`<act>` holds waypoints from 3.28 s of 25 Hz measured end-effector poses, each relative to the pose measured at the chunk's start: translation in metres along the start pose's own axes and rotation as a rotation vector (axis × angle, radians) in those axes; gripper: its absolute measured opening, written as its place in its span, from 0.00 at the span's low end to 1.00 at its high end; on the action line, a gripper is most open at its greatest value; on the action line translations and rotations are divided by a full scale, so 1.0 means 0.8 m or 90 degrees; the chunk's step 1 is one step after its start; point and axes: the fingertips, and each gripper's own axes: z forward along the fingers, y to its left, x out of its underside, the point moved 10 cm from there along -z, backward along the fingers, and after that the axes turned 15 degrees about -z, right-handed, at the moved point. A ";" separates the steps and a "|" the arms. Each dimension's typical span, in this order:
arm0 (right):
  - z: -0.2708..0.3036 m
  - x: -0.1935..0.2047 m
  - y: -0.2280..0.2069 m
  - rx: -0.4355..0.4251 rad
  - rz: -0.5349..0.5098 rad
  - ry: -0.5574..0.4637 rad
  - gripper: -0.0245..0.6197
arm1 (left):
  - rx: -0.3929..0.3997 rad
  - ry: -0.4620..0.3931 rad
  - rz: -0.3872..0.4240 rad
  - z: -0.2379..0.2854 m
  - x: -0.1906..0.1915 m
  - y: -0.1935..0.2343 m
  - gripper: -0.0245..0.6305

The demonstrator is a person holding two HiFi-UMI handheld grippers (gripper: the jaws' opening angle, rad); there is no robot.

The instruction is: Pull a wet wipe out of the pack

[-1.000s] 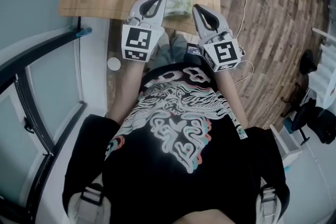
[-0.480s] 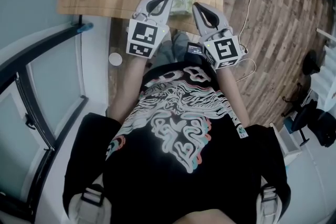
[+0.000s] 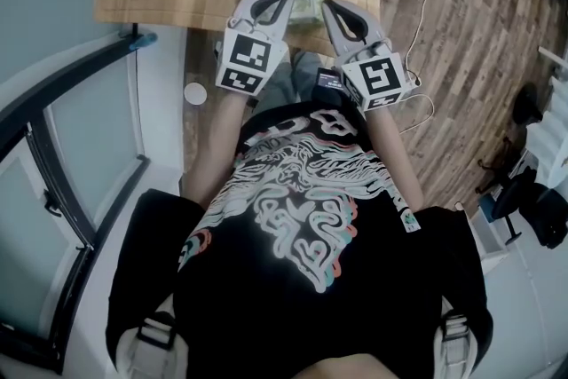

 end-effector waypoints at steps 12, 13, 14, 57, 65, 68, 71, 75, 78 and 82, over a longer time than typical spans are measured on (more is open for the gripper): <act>0.010 0.009 -0.006 -0.031 0.012 0.011 0.04 | 0.016 0.126 0.085 0.023 0.023 -0.006 0.06; 0.010 0.010 -0.006 -0.032 0.012 0.012 0.04 | 0.020 0.136 0.086 0.024 0.025 -0.005 0.08; 0.011 0.011 -0.007 -0.033 0.013 0.013 0.04 | 0.026 0.145 0.082 0.026 0.028 -0.004 0.10; 0.035 0.027 0.014 -0.101 -0.018 0.060 0.04 | 0.051 0.286 0.074 0.048 0.024 0.002 0.04; 0.054 0.023 0.031 -0.134 -0.054 0.077 0.04 | 0.074 0.230 -0.107 0.037 0.026 0.033 0.04; 0.061 0.021 0.034 -0.150 -0.066 0.090 0.04 | 0.079 0.209 -0.179 0.032 0.027 0.044 0.04; 0.068 0.019 0.036 -0.160 -0.068 0.104 0.08 | 0.079 0.200 -0.205 0.028 0.025 0.048 0.04; 0.078 0.025 0.039 -0.180 -0.065 0.129 0.15 | 0.080 0.197 -0.217 0.029 0.025 0.049 0.04; 0.080 0.025 0.040 -0.182 -0.069 0.141 0.15 | 0.085 0.190 -0.238 0.028 0.025 0.050 0.04; 0.084 0.015 0.035 -0.189 -0.122 0.179 0.15 | 0.096 0.181 -0.272 0.026 0.022 0.055 0.04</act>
